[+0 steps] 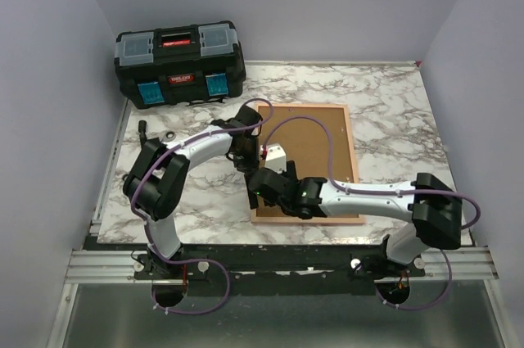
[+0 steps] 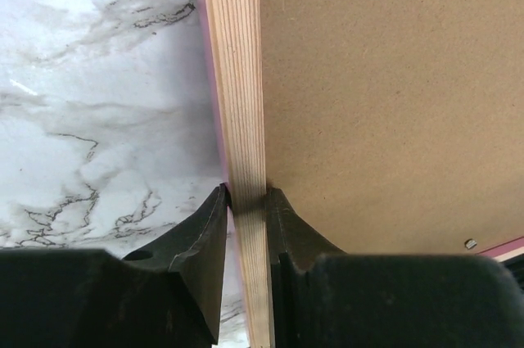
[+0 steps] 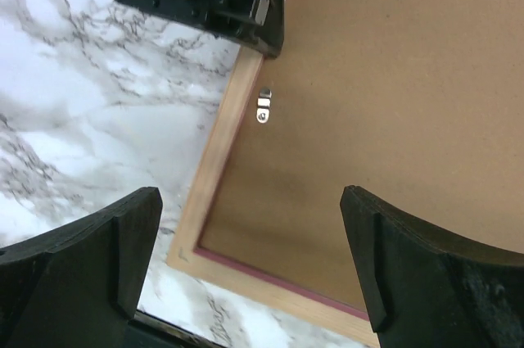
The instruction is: Take the photo out of the frame
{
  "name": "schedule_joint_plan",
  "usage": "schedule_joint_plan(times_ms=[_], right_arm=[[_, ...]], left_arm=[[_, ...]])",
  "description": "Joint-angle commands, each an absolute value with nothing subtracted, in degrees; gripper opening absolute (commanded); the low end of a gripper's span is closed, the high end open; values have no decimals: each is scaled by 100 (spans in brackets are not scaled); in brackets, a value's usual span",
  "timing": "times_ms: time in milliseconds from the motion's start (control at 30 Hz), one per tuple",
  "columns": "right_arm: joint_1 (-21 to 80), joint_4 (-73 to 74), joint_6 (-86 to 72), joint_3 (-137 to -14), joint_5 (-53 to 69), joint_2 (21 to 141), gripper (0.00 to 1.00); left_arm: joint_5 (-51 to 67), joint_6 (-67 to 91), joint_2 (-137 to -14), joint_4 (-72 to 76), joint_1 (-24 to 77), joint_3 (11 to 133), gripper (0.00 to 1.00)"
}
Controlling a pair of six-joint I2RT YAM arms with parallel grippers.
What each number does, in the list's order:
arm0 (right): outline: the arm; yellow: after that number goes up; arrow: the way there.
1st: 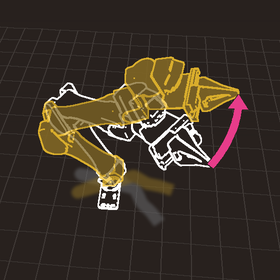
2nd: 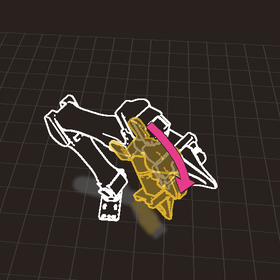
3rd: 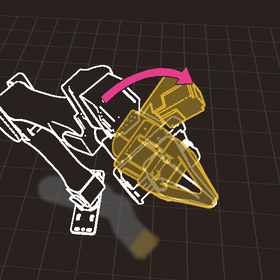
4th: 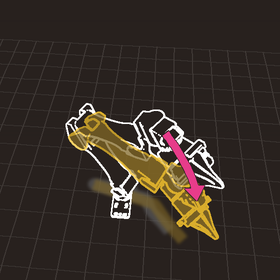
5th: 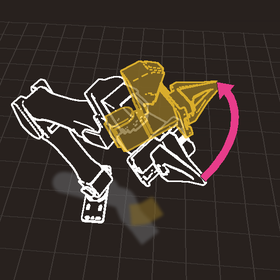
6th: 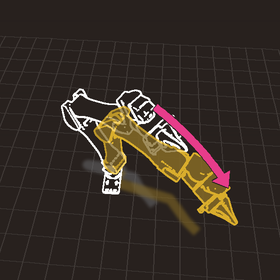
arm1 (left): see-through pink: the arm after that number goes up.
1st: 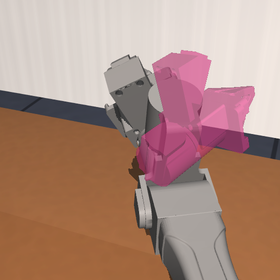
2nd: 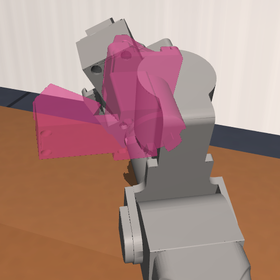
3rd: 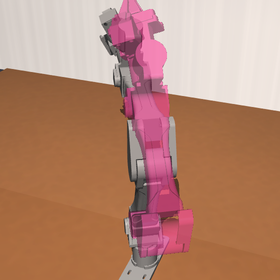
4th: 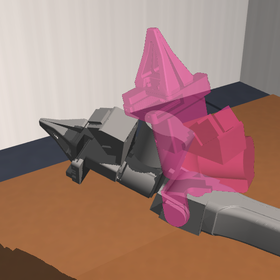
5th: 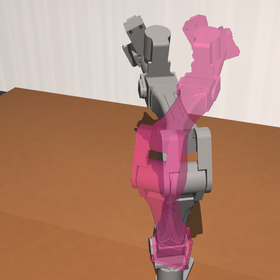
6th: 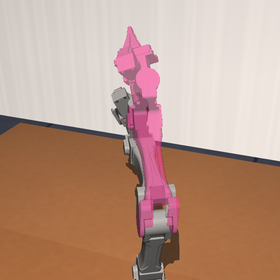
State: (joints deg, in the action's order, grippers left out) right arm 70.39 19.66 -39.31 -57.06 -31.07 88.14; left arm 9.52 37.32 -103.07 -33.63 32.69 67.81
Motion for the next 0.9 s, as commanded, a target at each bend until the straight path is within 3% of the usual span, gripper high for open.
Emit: schedule_joint_plan(times_ms=[0, 67, 200, 400, 533, 733, 867], right_arm=[[7250, 2147, -4890, -5863, -3953, 9193, 98], [7259, 1842, -5097, -5730, -3838, 9152, 93], [7262, 1393, -5009, -5795, -3588, 9298, 70], [7458, 2342, -5619, -6613, -4213, 10103, 46], [7693, 3410, -5980, -7355, -5005, 10646, 42], [7882, 5630, -7144, -8583, -5854, 11545, 29], [7891, 6026, -7515, -8813, -5831, 11778, 25]], left_arm=[[1310, 3789, -9795, -3415, 3278, 6899, 0], [1513, 3855, -9698, -3366, 3274, 6840, 0], [1802, 3913, -9573, -3310, 3265, 6784, 0], [1916, 3933, -9466, -3310, 3249, 6750, 0], [1925, 3920, -9408, -3300, 3242, 6739, 0], [1967, 3937, -9368, -3287, 3241, 6704, 0], [1986, 3946, -9347, -3261, 3245, 6680, 0]])
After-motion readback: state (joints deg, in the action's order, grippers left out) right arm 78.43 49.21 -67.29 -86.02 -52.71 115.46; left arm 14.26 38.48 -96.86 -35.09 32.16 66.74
